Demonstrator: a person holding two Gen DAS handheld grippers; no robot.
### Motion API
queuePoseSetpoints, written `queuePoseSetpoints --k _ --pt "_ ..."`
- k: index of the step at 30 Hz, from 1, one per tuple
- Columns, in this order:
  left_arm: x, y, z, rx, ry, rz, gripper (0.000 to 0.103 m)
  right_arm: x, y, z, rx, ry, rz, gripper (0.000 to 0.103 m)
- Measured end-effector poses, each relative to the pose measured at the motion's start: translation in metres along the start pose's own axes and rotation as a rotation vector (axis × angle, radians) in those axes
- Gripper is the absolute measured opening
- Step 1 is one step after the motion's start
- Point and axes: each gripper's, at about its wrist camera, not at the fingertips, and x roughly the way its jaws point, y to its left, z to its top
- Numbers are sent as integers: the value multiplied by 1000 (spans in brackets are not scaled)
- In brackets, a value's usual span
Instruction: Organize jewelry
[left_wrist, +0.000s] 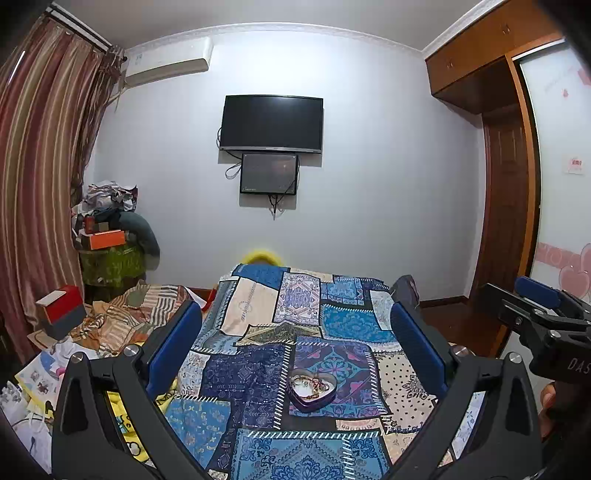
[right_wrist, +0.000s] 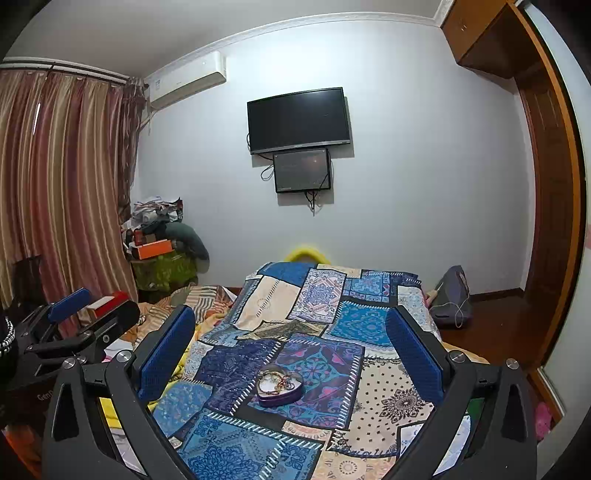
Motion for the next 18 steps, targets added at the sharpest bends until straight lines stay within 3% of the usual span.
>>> queuePoseSetpoints --k 18 --pt "-2 2 -1 -5 7 -27 102 2 0 3 -7 3 -7 102"
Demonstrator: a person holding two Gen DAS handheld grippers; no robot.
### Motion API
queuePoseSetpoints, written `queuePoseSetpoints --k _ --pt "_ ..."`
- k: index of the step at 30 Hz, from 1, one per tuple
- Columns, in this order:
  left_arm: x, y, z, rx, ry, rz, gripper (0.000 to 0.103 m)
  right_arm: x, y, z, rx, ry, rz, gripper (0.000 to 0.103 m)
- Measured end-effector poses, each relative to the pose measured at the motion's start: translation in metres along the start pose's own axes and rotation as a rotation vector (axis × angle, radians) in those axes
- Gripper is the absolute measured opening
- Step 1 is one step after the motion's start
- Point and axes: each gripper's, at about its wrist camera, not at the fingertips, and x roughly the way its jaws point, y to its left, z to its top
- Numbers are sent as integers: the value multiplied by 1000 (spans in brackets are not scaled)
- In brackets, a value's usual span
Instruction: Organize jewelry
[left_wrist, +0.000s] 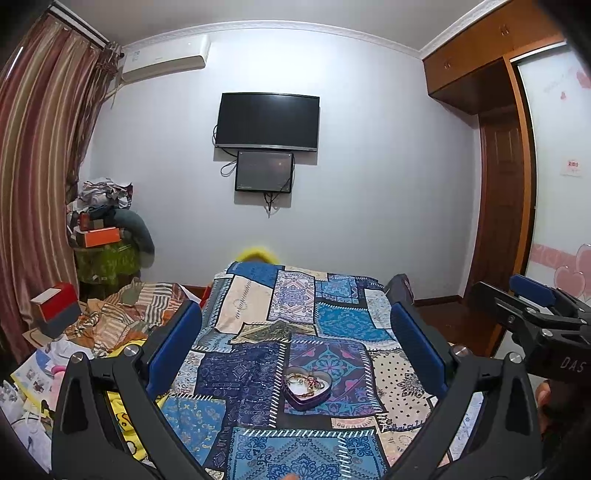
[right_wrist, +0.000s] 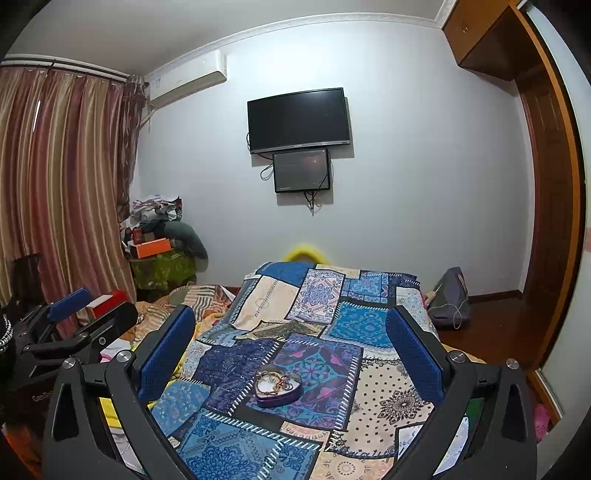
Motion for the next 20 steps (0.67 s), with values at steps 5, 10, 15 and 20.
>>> queuePoseSetpoints --k 5,10,15,20 --pt "0 1 0 -4 3 -3 102 0 1 -1 -3 -4 -2 102" --pt "1 0 1 3 2 -3 102 0 0 -2 -7 -4 -3 102" --pt "1 -1 0 4 6 -3 102 0 1 -4 -5 3 -6 102" --pt "2 0 -1 2 13 -6 102 2 2 -5 -7 10 -9 102"
